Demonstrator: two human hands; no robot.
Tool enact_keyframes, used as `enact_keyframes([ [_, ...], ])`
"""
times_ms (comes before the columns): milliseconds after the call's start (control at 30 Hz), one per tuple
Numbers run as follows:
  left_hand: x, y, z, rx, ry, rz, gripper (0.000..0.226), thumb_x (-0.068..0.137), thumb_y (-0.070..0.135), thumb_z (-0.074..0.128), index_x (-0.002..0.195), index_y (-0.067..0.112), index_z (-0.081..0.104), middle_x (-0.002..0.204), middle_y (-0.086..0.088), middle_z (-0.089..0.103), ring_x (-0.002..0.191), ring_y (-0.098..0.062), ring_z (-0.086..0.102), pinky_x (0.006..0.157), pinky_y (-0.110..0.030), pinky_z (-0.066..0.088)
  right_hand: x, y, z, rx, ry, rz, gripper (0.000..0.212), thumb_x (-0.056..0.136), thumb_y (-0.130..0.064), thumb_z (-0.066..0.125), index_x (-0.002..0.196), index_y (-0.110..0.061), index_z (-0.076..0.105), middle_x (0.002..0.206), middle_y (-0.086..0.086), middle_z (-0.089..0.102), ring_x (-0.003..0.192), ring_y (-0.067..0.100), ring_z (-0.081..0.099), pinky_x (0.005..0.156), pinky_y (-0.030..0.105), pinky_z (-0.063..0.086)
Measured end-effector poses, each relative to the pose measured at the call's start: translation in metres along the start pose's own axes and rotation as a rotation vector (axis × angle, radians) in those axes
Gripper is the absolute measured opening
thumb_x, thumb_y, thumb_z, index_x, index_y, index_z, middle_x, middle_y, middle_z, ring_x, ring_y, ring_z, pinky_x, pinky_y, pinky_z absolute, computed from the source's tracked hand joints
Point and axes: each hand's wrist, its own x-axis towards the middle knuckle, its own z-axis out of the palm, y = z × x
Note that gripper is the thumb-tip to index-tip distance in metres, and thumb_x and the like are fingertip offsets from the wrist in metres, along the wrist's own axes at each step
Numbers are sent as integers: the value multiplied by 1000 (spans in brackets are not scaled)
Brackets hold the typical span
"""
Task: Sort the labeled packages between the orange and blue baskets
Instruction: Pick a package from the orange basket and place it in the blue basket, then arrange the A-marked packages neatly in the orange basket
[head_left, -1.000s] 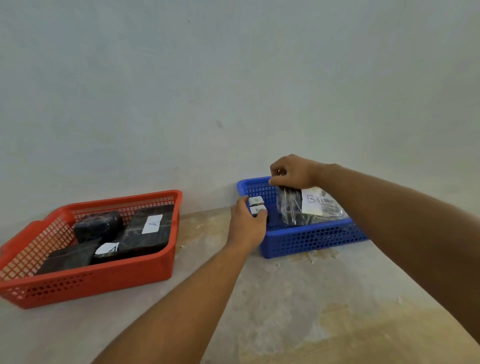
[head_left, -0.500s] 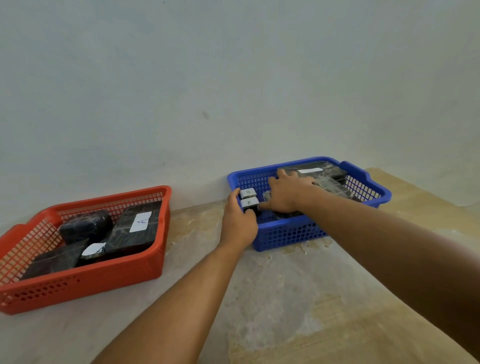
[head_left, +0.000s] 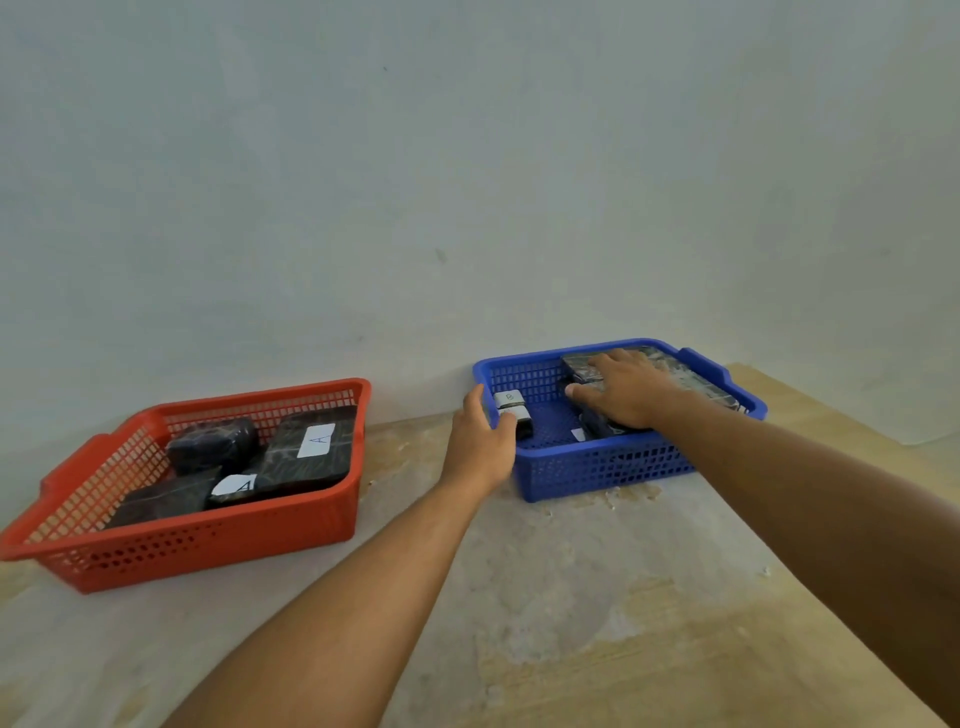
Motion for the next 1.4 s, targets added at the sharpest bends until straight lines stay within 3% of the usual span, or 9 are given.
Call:
enact_keyframes([
  [200, -6, 5, -96, -2, 42, 223, 20, 93, 21, 57, 110, 23, 66, 111, 8, 67, 97, -5, 62, 74, -5, 40, -22, -83, -4, 73, 49, -264, 54, 94, -63, 45, 124, -21, 60, 130, 2, 56, 120, 25, 49, 97, 49, 44],
  [400, -17, -49, -222, 204, 188, 233, 17, 94, 22, 57, 94, 36, 65, 96, 21, 66, 89, 6, 60, 73, -15, 45, -38, -190, 7, 184, 31, -529, 33, 91, -54, 56, 110, -28, 62, 109, -7, 60, 88, 9, 51, 81, 33, 47],
  [500, -25, -92, -283, 383, 322, 151, 17, 92, 20, 58, 97, 34, 65, 99, 16, 66, 87, 0, 60, 71, -17, 43, -39, -238, 13, 230, -19, -625, 23, 89, -45, 60, 104, -28, 64, 106, -7, 65, 93, 12, 57, 83, 32, 49],
  [633, -28, -148, -346, 655, 432, -9, 24, 88, 26, 59, 112, 29, 65, 117, -3, 64, 105, -26, 61, 87, -37, 46, -32, -293, 26, 239, -33, -728, 22, 89, -40, 64, 104, -25, 66, 97, -12, 60, 88, 9, 54, 74, 26, 43],
  [833, -6, -183, -386, 627, 319, -176, 48, 92, 36, 53, 138, 20, 49, 139, -13, 52, 118, -31, 56, 98, -47, 47, -6, -364, 43, 186, -79, -783, 23, 88, -40, 65, 105, -25, 66, 109, -3, 68, 101, 18, 59, 90, 42, 50],
  [1033, 0, -201, -375, 760, 304, -265, 67, 88, 67, 34, 145, 32, 33, 148, -3, 38, 125, -30, 51, 90, -46, 44, 24, -411, 68, -172, -196, -795, 46, 79, -54, 72, 116, -32, 58, 112, -10, 64, 106, 17, 51, 90, 47, 27],
  [1167, 1, -206, -376, 766, 324, -251, 67, 88, 68, 32, 144, 32, 33, 146, -3, 41, 122, -29, 52, 88, -44, 44, 40, -437, 74, -189, -303, -785, 19, 90, -31, 59, 108, -28, 64, 111, -7, 66, 109, 21, 55, 98, 57, 23],
  [1267, 2, -209, -375, 773, 332, -242, 66, 87, 68, 30, 143, 33, 34, 144, -3, 42, 119, -30, 53, 85, -43, 43, 58, -447, 75, -316, -237, -723, 28, 86, -8, 54, 107, -19, 70, 110, 2, 67, 109, 25, 55, 102, 61, 24],
  [1400, 5, -214, -375, 768, 356, -235, 66, 86, 70, 29, 141, 34, 35, 142, -3, 44, 116, -29, 55, 77, -40, 42, 75, -447, 86, -480, -298, -696, 50, 85, -2, 54, 128, -26, 62, 116, 2, 66, 110, 26, 53, 102, 58, 22],
])
